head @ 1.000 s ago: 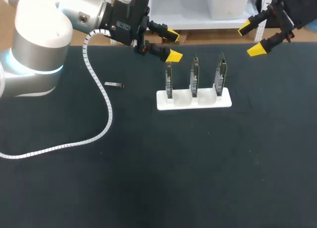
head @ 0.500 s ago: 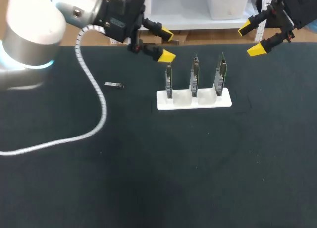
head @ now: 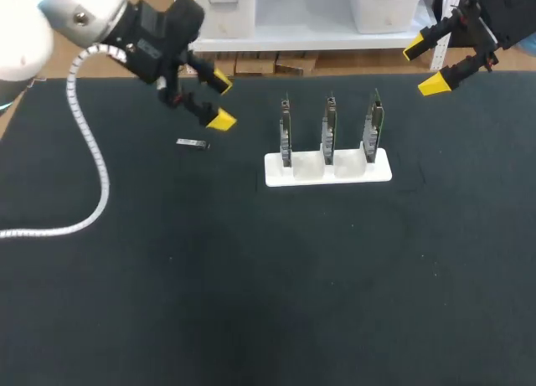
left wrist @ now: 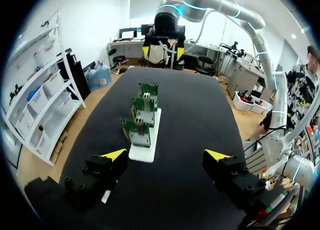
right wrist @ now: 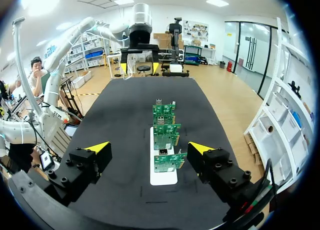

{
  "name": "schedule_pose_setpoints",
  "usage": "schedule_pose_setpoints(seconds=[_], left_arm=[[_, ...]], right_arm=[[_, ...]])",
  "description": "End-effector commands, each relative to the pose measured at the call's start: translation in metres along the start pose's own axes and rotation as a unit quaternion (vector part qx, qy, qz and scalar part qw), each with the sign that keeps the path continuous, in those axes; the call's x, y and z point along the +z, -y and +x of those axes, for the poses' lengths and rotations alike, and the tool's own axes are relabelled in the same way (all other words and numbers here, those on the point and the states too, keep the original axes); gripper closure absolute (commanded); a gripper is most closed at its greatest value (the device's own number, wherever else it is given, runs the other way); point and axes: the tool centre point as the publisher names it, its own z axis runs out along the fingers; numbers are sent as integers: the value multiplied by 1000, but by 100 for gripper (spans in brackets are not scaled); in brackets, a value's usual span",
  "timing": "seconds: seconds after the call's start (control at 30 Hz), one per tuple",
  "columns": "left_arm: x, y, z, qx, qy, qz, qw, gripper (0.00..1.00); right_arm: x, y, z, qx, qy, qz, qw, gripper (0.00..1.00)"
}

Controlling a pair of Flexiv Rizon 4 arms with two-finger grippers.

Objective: Pick up the optical module with the left hand, and insert it into the network port with the right hand.

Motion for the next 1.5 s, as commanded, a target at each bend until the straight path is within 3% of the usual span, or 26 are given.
schedule_pose_setpoints(seconds=[0.03,0.2,0.83,0.97,1.07,1.17,1.3,1.5], left_arm=[[-6,6,23,-6,29,-11,999,0],[-1,10,43,-53,74,-4,996,0],[-1,10,43,-53,74,-4,996,0],[-30,-18,48,-23,43,-52,997,0],[-56,-41,48,11,6,-66,998,0],[-72,-53,45,47,-24,-59,997,0],[-77,-66,51,77,-60,-20,995,0],[-69,-89,63,106,-65,47,991,0]], right_arm=[[0,-2,0,0,0,2,1000,0],[0,-2,0,0,0,2,1000,0],[0,-2,0,0,0,2,1000,0],[0,-2,0,0,0,2,1000,0],[0,-2,0,0,0,2,1000,0],[0,-2,0,0,0,2,1000,0],[0,-2,0,0,0,2,1000,0],[0,-2,0,0,0,2,1000,0]])
